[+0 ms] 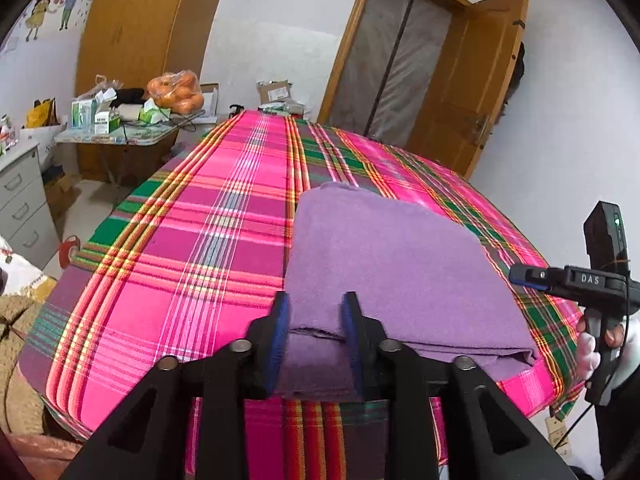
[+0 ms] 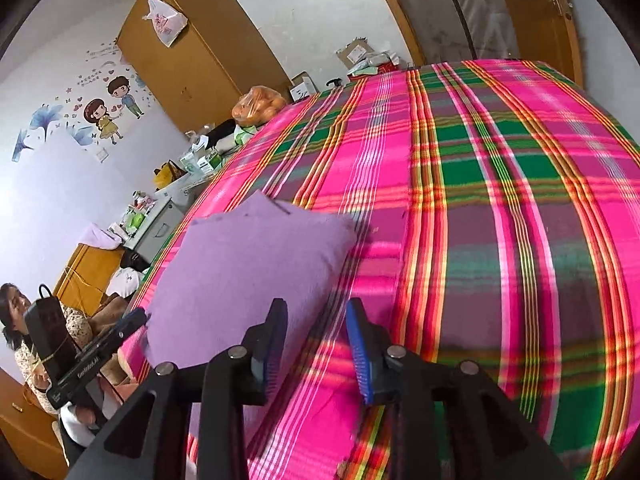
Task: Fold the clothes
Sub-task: 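Push the stack side with the right gripper while the left gripper holds the opposite edge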
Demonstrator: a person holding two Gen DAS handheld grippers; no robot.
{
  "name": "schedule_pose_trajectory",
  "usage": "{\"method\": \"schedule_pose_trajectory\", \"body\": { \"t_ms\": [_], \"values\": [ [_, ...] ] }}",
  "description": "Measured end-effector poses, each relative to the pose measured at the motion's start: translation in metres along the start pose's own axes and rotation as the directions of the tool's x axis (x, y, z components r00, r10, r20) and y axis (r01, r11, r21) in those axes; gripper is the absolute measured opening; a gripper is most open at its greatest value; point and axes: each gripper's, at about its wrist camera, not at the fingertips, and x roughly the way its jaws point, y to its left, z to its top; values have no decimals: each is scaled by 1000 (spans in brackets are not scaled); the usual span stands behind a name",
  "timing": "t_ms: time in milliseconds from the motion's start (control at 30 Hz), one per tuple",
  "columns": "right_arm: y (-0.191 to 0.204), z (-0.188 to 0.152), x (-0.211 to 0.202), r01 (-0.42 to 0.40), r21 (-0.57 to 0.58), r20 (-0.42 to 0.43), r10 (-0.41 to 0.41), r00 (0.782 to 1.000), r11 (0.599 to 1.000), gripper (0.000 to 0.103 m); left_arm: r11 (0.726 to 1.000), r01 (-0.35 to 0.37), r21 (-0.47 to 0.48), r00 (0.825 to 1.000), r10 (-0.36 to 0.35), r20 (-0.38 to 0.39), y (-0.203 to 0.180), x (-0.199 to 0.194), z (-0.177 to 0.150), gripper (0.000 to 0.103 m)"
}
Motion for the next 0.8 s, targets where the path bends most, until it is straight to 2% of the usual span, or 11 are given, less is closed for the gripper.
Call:
{"method": "schedule_pose_trajectory", "body": {
  "t_ms": [33,100,233,267,433,533,800],
  "values": [
    [0,-3,-2,-5,-2,-3,5,1000,1000,36,1000,-1,3,1000,1,5,-2,-1,1,47],
    [2,-8,-4,-11,-6,-8,11,1000,1000,37,1000,-11,12,1000,11,9,-6,-3,4,49],
    [6,-11,-4,-28,-7,-20,28,999,1000,53,999,-38,27,999,38,6,-12,-5,7,56],
    [6,-11,-4,-31,-7,-23,31,999,999,54,998,-46,30,999,46,3,-13,-5,8,57],
    [9,-14,-7,-35,-5,-30,35,999,999,56,997,-72,43,997,73,-31,-15,-2,9,60],
    [10,-15,-7,-35,-4,-37,35,999,999,57,996,-75,57,996,77,-46,-17,0,11,67],
    [10,-17,-7,-53,36,-52,55,997,998,59,994,-68,91,997,71,-34,-21,-3,22,73]
  ]
}}
